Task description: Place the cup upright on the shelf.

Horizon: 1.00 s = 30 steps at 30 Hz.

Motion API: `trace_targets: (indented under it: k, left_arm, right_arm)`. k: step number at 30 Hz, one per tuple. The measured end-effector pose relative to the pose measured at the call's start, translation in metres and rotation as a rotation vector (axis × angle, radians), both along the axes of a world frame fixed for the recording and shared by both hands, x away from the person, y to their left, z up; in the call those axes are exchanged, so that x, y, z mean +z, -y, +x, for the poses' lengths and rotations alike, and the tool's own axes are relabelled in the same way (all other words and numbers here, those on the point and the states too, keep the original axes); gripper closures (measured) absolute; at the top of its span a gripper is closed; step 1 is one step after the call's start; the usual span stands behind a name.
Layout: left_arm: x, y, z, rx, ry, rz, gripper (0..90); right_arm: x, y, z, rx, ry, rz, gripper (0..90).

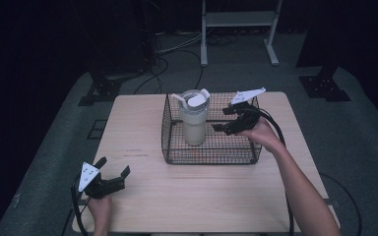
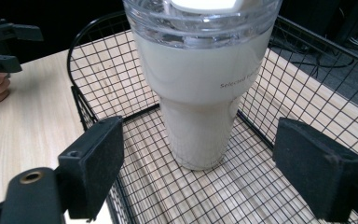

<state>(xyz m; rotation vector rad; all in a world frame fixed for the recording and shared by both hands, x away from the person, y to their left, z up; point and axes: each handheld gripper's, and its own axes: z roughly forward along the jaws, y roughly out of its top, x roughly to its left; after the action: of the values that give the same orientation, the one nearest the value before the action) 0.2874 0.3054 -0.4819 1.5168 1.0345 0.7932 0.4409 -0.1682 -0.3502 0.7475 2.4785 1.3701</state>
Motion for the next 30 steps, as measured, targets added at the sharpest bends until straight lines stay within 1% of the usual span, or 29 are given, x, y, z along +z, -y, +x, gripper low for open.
trace_targets:
  k: [3, 4, 5, 8, 11, 14, 16, 20, 30]
  left_arm:
    - [0.000, 0.000, 0.000, -0.001, 0.001, 0.002, 0.0]
    - [0.000, 0.000, 0.000, -0.001, 0.001, 0.002, 0.0]
    - [0.000, 0.000, 0.000, 0.000, 0.000, 0.000, 0.0]
    - [0.000, 0.000, 0.000, -0.001, 0.003, 0.003, 0.0]
    - [0.000, 0.000, 0.000, -0.001, 0.002, 0.002, 0.0]
    - [0.000, 0.000, 0.000, 0.000, 0.001, 0.001, 0.0]
    - [0.000, 0.000, 0.000, -0.001, 0.001, 0.001, 0.0]
    - [0.000, 0.000, 0.000, -0.001, 0.001, -0.001, 0.0]
    - [0.000, 0.000, 0.000, -0.001, 0.004, 0.000, 0.0]
  right_arm:
    - [0.005, 0.004, -0.005, -0.003, 0.012, -0.012, 15.9]
    - [0.005, 0.004, -0.005, -0.003, 0.012, -0.012, 15.9]
    - [0.009, 0.007, -0.009, 0.002, 0.023, -0.005, 15.9]
    - [0.013, 0.012, -0.014, 0.003, 0.027, -0.001, 15.9]
    - [0.015, 0.016, -0.017, 0.006, 0.036, -0.005, 15.9]
    - [0.017, 0.019, -0.021, 0.004, 0.031, -0.010, 15.9]
    - [0.017, 0.021, -0.023, 0.005, 0.037, -0.013, 15.9]
    - [0.017, 0.025, -0.027, 0.004, 0.045, -0.010, 15.9]
    - [0.015, 0.035, -0.037, 0.006, 0.042, -0.007, 15.9]
